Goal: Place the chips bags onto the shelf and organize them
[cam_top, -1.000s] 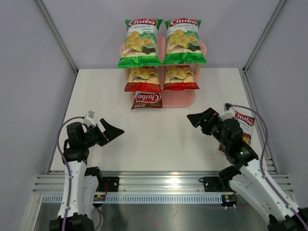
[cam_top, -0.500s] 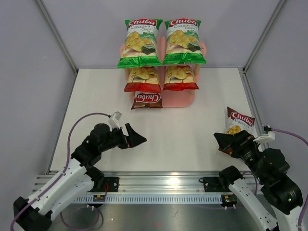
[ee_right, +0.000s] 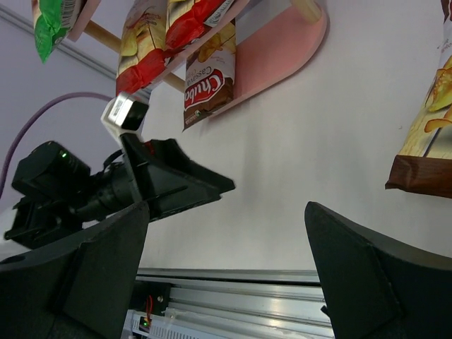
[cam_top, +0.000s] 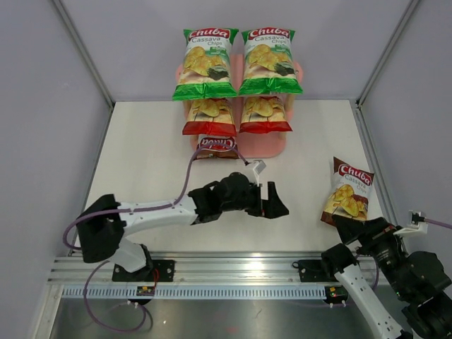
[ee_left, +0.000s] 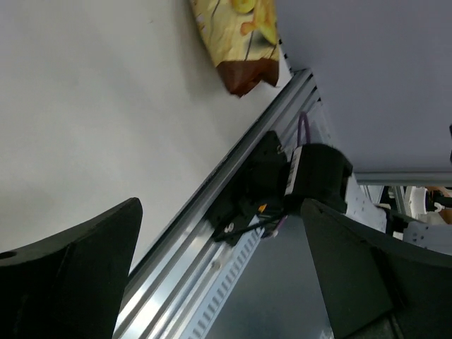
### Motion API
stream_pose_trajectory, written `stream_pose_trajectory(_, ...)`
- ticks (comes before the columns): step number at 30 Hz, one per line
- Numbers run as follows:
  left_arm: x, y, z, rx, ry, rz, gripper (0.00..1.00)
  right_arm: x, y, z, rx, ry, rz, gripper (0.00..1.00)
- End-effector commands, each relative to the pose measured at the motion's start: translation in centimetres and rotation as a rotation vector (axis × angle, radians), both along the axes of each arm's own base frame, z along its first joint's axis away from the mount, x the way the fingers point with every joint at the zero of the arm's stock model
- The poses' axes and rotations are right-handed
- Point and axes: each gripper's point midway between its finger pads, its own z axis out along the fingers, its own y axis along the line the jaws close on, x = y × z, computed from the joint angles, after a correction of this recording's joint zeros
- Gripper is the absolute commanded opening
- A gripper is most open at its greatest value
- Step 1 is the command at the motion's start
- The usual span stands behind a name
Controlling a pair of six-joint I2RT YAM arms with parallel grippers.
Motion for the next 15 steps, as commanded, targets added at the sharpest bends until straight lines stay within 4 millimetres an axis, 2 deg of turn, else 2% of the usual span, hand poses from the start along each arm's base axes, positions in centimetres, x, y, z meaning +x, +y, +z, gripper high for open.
stream_pose_trajectory(1, 1.0, -6.3, 1.7, -0.122, -0.033, -0.066, 0.99, -0.5, -0.4, -0.3, 0.034, 0.014, -0.02, 0.99)
stream_pose_trajectory(2, 1.0, -7.5, 1.0, -0.119, -0.021, -0.081, 0.99, -0.6, -0.3, -0.4, 0.032, 0.019, -0.018, 0.99)
stream_pose_trajectory(3, 1.5, -9.3, 2.9, -0.161, -0.037, -0.097, 0.99, -0.7, -0.4, -0.1, 0.036, 0.007, -0.014, 0.99)
stream_pose_trajectory(4, 1.5, -10.2, 2.6, -0.158, -0.031, -0.115, 0.99, -0.9, -0.4, 0.2, 0.036, 0.001, -0.009, 0.99)
stream_pose_trajectory(5, 1.8, -11.6, 0.2, -0.115, -0.013, -0.123, 0.99, -1.1, -0.3, 0.5, 0.035, -0.009, 0.003, 0.99)
stream_pose_trajectory(6, 2.4, -12.9, 1.1, -0.111, -0.024, -0.129, 0.99, -1.4, -0.4, 1.1, 0.037, -0.03, 0.009, 0.99)
stream_pose_trajectory(7, 2.6, -13.7, 0.6, -0.098, -0.018, -0.139, 0.99, -1.6, -0.4, 1.3, 0.04, -0.038, 0.012, 0.99)
stream_pose_trajectory(8, 2.8, -14.5, -1.5, -0.061, -0.002, -0.145, 0.99, -1.7, -0.3, 1.5, 0.043, -0.041, 0.017, 0.99)
stream_pose_trajectory(9, 3.3, -15.4, -0.9, -0.074, -0.009, -0.147, 0.99, -1.9, -0.2, 1.8, 0.055, -0.048, 0.027, 0.99)
stream_pose_trajectory(11, 3.5, -16.2, -1.7, -0.069, 0.003, -0.15, 0.99, -2.0, 0.3, 1.9, 0.061, -0.052, 0.057, 1.0)
stream_pose_trajectory(12, 3.6, -16.7, -3.5, -0.039, 0.026, -0.15, 0.99, -2.1, 0.5, 2.0, 0.068, -0.05, 0.066, 0.99)
stream_pose_trajectory(13, 3.9, -17.4, -3.0, -0.052, 0.022, -0.154, 0.99, -2.2, 0.8, 2.0, 0.073, -0.052, 0.081, 0.99)
stream_pose_trajectory(14, 4.0, -17.8, -3.6, -0.048, 0.03, -0.162, 0.99, -2.2, 0.9, 1.9, 0.073, -0.047, 0.087, 1.0)
stream_pose_trajectory(15, 3.8, -18.3, -5.2, -0.03, 0.052, -0.171, 0.99, -2.2, 1.0, 2.0, 0.078, -0.049, 0.091, 1.0)
